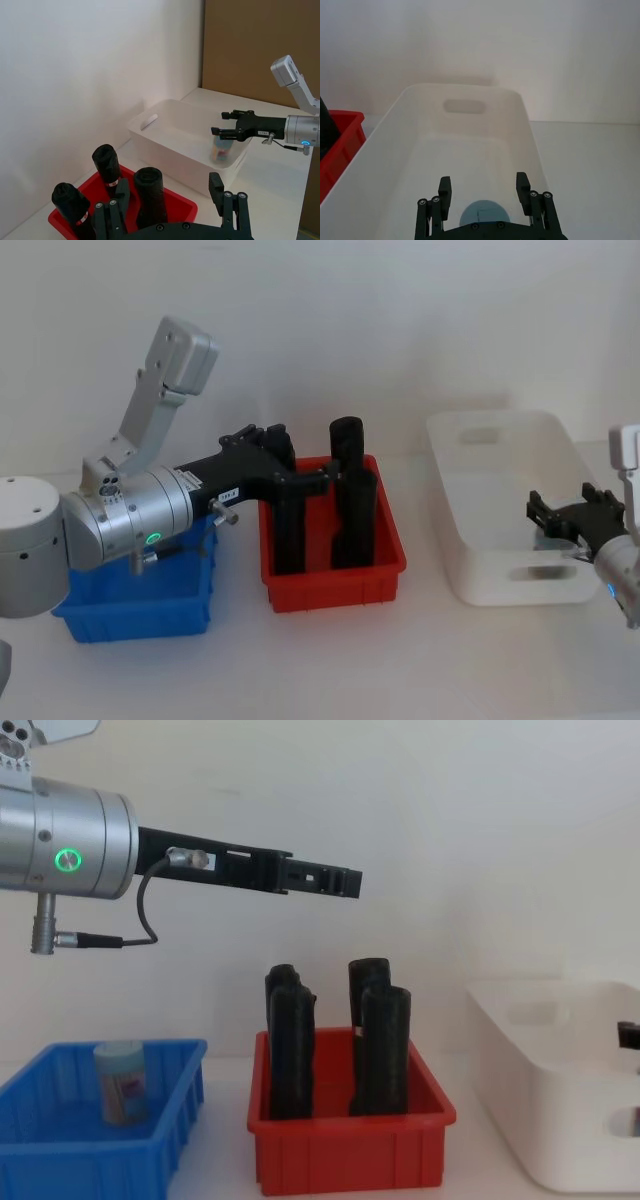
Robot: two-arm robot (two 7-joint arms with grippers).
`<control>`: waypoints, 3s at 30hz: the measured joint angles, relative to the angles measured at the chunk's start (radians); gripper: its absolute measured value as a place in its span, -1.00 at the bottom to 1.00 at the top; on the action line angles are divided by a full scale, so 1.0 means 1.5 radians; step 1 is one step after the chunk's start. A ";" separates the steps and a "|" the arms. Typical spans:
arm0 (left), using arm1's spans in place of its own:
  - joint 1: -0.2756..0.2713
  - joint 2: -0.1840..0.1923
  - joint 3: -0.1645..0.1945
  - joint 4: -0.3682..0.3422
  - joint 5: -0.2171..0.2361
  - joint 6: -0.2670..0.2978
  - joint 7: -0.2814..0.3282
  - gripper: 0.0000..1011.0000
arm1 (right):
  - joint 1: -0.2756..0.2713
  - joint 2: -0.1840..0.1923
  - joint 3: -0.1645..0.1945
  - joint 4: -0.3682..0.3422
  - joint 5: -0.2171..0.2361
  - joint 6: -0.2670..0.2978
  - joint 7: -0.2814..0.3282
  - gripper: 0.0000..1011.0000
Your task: Pick the cotton swabs from the blue box and place them into the white box.
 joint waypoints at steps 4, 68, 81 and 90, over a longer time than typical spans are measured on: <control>0.000 0.000 0.000 0.000 0.000 0.000 0.000 0.99 | 0.008 -0.002 0.000 0.019 -0.006 -0.003 0.005 0.77; 0.096 0.004 0.053 -0.015 0.054 -0.163 0.202 0.99 | -0.188 0.049 -0.024 -0.248 0.040 -0.121 0.031 0.98; 0.151 0.007 0.085 -0.025 0.086 -0.259 0.321 0.99 | -0.252 0.065 -0.042 -0.331 0.061 -0.121 0.053 0.98; 0.177 0.008 0.099 -0.029 0.101 -0.302 0.376 0.99 | -0.257 0.066 -0.043 -0.338 0.063 -0.121 0.055 0.98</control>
